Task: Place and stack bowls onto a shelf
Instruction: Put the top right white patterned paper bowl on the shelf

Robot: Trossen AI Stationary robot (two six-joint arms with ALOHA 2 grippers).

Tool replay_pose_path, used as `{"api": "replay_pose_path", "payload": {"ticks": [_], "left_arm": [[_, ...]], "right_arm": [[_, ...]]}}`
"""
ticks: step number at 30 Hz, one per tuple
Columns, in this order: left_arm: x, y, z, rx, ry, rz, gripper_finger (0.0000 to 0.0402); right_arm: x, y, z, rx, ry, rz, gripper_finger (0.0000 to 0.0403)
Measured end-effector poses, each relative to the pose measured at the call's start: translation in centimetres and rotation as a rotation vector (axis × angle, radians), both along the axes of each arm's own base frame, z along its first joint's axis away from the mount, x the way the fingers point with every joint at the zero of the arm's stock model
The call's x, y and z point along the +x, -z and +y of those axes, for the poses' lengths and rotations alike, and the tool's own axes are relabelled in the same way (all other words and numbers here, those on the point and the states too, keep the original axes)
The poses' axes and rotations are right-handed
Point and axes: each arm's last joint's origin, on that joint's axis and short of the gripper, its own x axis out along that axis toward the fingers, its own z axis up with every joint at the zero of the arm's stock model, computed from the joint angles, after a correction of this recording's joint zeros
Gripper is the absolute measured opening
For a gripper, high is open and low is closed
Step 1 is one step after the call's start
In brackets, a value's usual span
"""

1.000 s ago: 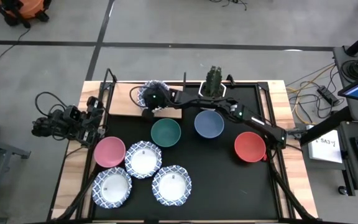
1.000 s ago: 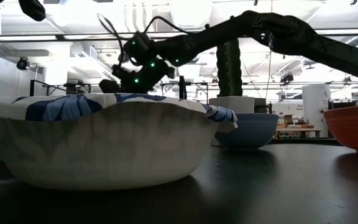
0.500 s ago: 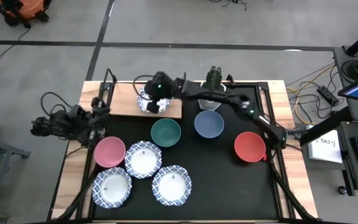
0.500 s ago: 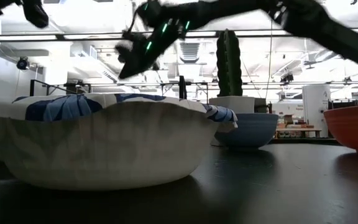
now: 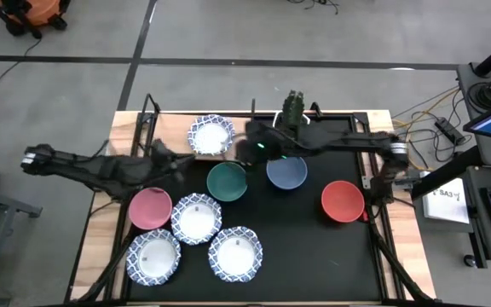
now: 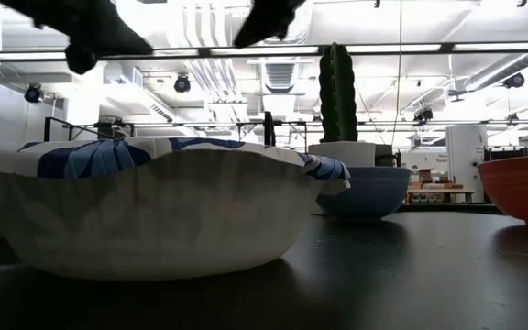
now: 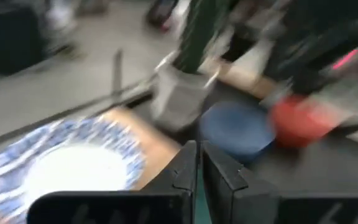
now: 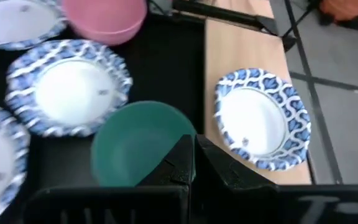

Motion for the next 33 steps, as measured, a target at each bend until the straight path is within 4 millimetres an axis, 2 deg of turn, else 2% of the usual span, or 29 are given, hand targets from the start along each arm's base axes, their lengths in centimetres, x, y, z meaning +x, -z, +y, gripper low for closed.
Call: {"api": "replay_pose_path", "payload": {"ticks": [3,5,8,11,13,15,20,26,33], "left_arm": [[2.7,-1.2,1.6,-0.013,-0.05,0.201,0.0001],[4.8,-1.3,3.3,-0.058,-0.014,0.323,0.0],[7.8,-0.1,6.7,-0.144,0.068,0.468,0.0],[9.6,2.0,11.0,-0.255,0.055,0.579,0.0],[9.9,3.8,13.4,-0.332,-0.011,0.663,0.0],[10.1,5.4,15.0,-0.389,-0.059,0.733,0.0],[10.6,7.6,16.5,-0.445,-0.115,0.849,0.0],[10.1,7.9,17.1,-0.416,-0.278,1.03,0.0],[8.0,8.0,18.2,-0.46,-0.399,1.144,0.0]], "right_arm": [[-2.8,-0.5,1.9,0.011,-0.031,-0.099,0.0008],[-4.6,-0.8,2.9,0.024,-0.053,-0.172,0.0008],[-7.0,-0.8,4.1,0.025,-0.094,-0.238,0.0008],[-9.0,-0.8,5.0,0.027,-0.126,-0.285,0.0008],[-10.3,-1.0,5.4,0.038,-0.144,-0.317,0.0008],[-11.3,-0.9,5.8,0.041,-0.16,-0.329,0.0008],[-12.9,-0.5,6.4,0.052,-0.188,-0.336,0.0008],[-13.4,0.6,6.4,0.05,-0.188,-0.312,0.0008],[-13.1,2.1,6.4,0.071,-0.174,-0.271,0.0009]]}}
